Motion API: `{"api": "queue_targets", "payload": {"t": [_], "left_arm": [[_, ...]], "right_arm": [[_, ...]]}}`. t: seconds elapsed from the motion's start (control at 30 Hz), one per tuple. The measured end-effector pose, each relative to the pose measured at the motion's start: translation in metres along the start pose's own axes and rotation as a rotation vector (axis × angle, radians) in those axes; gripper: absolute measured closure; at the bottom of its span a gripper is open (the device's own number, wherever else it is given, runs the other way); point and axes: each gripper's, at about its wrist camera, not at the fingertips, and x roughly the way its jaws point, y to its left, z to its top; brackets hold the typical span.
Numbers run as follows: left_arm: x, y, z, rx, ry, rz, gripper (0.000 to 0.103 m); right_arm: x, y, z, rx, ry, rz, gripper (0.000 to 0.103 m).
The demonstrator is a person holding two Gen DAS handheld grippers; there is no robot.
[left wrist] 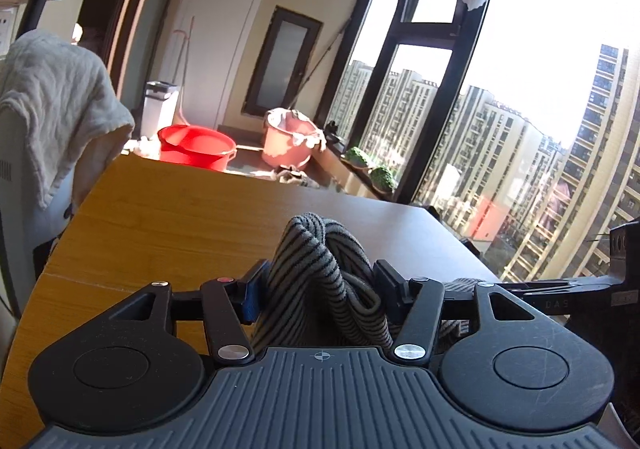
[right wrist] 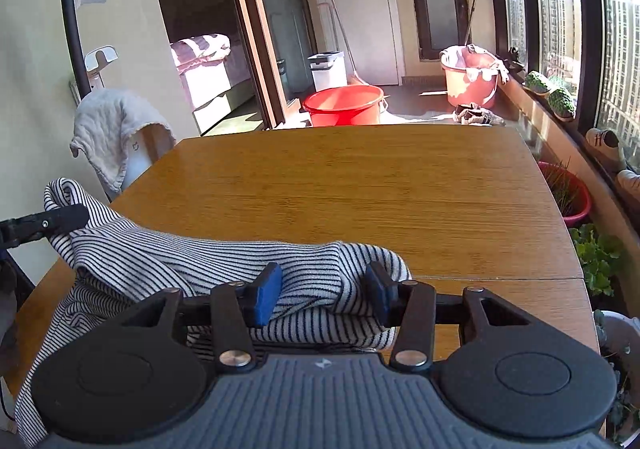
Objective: Fold clothes
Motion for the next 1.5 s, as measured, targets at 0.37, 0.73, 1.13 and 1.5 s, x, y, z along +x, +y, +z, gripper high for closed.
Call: {"api": "queue_targets", "payload": {"t": [0.37, 0.73, 1.13, 1.5], "left_arm": [[0.04, 0.021, 0.008, -0.196, 0.153, 0.101, 0.047], [0.085, -0.008, 0.072, -0.019, 0.007, 0.129, 0.087], [0.051, 0.041, 0.041, -0.327, 0.054, 0.113, 0.011], [0.105, 0.036, 0.033, -0.329, 0.233, 0.296, 0.038]], "right_arm": [[-0.026, 0.017, -0.033, -0.045, -0.097, -0.084, 0.056], [0.03, 0.042, -0.005, -0.134, -0.14, -0.222, 0.05], [0.032, 0.051, -0.007, -0.188, -0.158, -0.219, 0.05], [0.028, 0.049, -0.012, -0.178, -0.171, -0.209, 0.05]]}}
